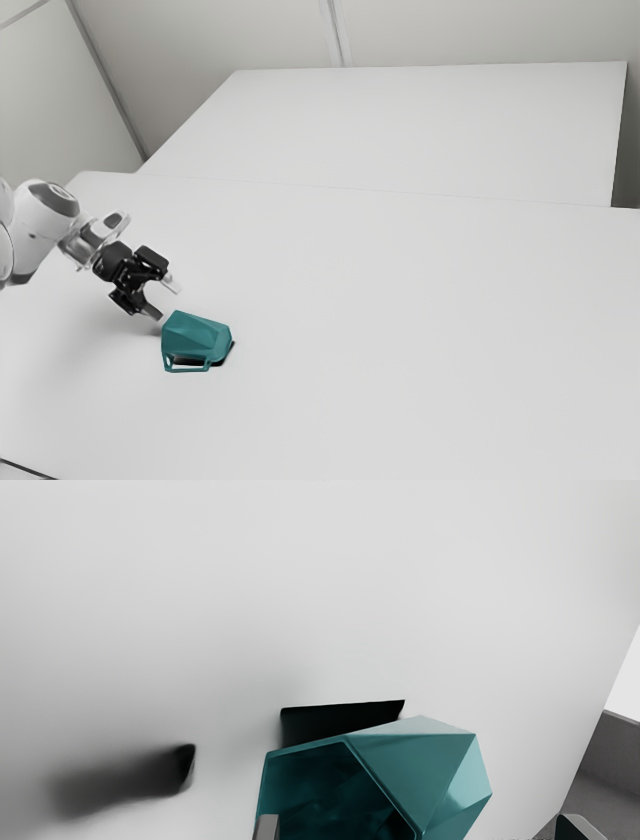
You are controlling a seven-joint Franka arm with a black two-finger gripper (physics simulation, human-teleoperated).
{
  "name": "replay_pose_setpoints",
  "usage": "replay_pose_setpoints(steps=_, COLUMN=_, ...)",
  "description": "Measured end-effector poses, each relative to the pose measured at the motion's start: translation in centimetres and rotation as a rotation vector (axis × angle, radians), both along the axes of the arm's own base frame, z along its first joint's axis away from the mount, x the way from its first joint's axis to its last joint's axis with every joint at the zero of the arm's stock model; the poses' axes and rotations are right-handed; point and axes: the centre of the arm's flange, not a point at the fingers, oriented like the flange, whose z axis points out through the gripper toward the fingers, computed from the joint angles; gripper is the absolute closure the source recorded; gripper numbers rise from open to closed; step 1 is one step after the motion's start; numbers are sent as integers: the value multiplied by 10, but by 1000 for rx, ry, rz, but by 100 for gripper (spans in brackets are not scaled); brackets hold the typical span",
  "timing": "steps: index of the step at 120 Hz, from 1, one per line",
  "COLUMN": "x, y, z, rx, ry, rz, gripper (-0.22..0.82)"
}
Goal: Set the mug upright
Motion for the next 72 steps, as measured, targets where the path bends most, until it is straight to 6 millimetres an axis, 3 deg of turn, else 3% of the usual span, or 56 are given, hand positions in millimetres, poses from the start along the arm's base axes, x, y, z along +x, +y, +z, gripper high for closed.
replay_pose_setpoints(steps=72, x=-18, y=-20, z=-22, rx=-82, ry=-108, rz=-84, gripper=0)
